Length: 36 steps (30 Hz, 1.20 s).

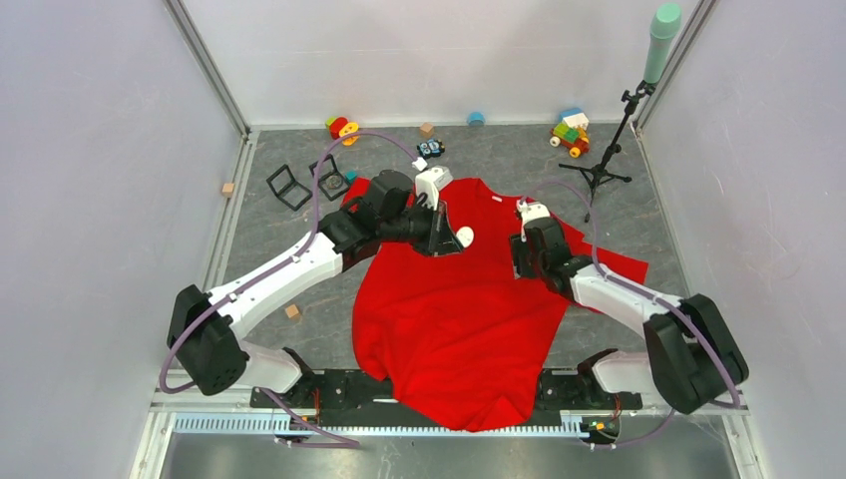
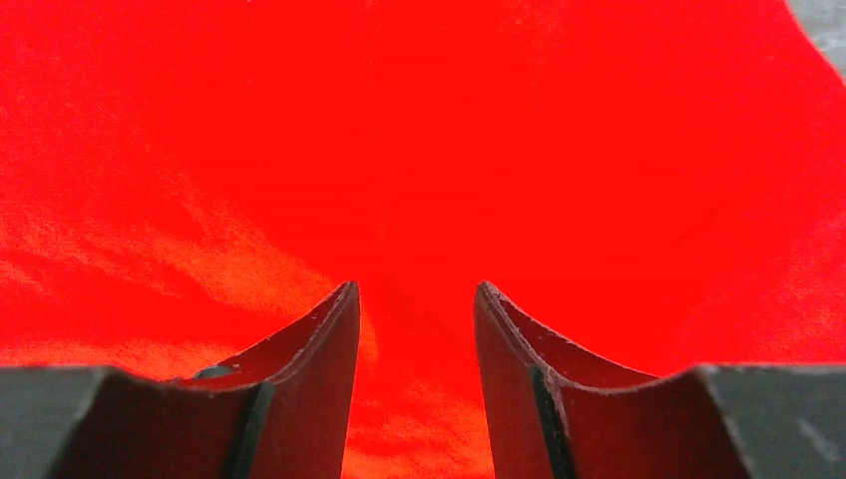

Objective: Pin the brooch onto the clothing

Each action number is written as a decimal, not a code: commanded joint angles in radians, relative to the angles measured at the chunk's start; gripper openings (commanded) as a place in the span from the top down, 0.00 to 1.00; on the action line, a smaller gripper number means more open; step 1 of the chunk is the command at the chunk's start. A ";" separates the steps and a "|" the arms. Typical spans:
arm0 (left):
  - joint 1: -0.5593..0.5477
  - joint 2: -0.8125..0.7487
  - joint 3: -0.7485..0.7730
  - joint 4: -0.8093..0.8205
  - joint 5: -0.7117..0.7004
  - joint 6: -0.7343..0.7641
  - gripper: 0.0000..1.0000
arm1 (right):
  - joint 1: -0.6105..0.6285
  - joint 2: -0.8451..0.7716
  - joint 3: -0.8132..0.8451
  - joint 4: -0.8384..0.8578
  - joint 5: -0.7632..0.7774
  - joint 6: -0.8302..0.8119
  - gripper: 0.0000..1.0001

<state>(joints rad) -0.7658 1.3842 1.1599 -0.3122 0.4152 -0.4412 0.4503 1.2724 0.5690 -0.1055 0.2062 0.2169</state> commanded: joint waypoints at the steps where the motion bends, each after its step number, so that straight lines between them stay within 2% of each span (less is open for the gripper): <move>1: 0.003 -0.063 -0.001 0.024 -0.004 -0.025 0.98 | -0.006 0.079 0.065 0.088 -0.068 -0.007 0.51; 11: 0.003 -0.101 -0.012 0.031 0.000 -0.031 0.98 | -0.011 0.192 0.060 0.088 0.017 0.026 0.59; 19: 0.003 -0.100 -0.017 0.037 0.004 -0.035 0.98 | -0.018 0.232 0.044 0.092 0.002 0.037 0.69; 21: 0.003 -0.098 -0.020 0.042 0.004 -0.038 0.98 | -0.018 0.224 0.037 0.093 -0.013 0.039 0.73; 28: 0.001 -0.077 -0.043 0.058 -0.017 -0.067 0.98 | -0.018 0.162 0.025 0.094 -0.081 0.038 0.99; 32: -0.005 -0.075 -0.066 0.092 -0.053 -0.130 0.98 | -0.018 0.107 0.017 0.092 -0.101 0.030 1.00; 36: -0.049 -0.081 -0.166 0.220 -0.194 -0.189 0.98 | -0.018 0.048 0.016 0.087 -0.108 0.020 1.00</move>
<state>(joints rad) -0.7753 1.3090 1.0710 -0.2359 0.3573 -0.5369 0.4362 1.3899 0.5877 -0.0185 0.1196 0.2554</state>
